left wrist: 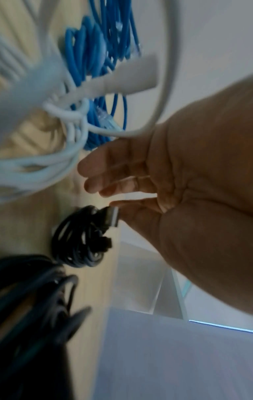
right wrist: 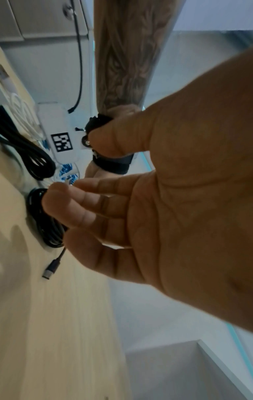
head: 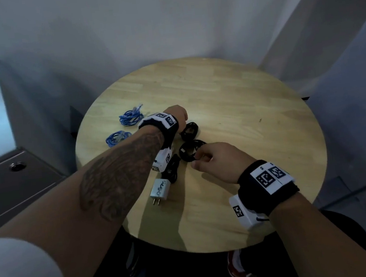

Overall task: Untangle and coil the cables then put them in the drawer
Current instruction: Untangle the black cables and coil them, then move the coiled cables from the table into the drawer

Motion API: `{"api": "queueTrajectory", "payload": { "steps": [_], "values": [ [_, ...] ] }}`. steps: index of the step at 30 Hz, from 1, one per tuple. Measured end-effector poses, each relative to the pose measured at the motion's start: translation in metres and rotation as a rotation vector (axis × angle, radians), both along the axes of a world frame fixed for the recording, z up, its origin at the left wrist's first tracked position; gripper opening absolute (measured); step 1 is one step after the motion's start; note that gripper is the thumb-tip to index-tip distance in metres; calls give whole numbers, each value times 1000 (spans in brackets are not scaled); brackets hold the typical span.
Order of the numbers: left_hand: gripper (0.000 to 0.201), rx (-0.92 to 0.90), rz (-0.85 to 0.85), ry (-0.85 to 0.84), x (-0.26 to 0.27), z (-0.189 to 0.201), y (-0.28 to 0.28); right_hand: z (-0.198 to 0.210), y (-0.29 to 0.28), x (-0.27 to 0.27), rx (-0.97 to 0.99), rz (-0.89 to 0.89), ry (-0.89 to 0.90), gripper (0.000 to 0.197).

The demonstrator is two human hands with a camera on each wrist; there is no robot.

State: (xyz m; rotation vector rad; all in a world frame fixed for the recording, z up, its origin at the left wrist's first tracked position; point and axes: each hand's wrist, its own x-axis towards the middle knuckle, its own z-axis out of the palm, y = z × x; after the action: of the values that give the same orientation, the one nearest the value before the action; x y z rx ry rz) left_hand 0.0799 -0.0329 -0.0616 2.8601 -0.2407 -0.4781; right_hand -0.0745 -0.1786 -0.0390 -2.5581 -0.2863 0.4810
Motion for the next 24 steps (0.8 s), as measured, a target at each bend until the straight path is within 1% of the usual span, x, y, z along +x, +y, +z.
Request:
{"api": "queueTrajectory", "payload": {
  "steps": [1, 3, 6, 8, 11, 14, 16, 18, 21, 24],
  "values": [
    [17, -13, 7, -14, -1, 3, 4, -1, 1, -3, 4, 11, 12, 31],
    [21, -98, 45, -73, -10, 17, 16, -4, 3, -9, -11, 46, 33, 33],
    [28, -366, 154, -212, -39, 48, 45, -7, 11, -23, -48, 119, 76, 36],
    [24, -547, 210, -297, -65, 67, 75, -9, 20, -37, -50, 152, 88, 33],
    [7, -803, 333, -443, -113, 88, 131, -13, 39, -68, 50, 183, 45, 21],
    [5, -924, 518, -603, -170, 102, 199, -14, 68, -105, 195, 247, -57, 17],
    [7, -945, 631, -730, -209, 105, 249, -19, 91, -123, 233, 330, -60, 18],
    [10, -904, 701, -877, -247, 101, 298, -33, 110, -137, 171, 439, -9, 20],
    [16, -759, 867, -1092, -298, 90, 367, -64, 131, -155, -9, 585, 9, 30],
    [26, -529, 997, -1262, -343, 78, 426, -80, 147, -165, -214, 661, 49, 40]
  ]
}}
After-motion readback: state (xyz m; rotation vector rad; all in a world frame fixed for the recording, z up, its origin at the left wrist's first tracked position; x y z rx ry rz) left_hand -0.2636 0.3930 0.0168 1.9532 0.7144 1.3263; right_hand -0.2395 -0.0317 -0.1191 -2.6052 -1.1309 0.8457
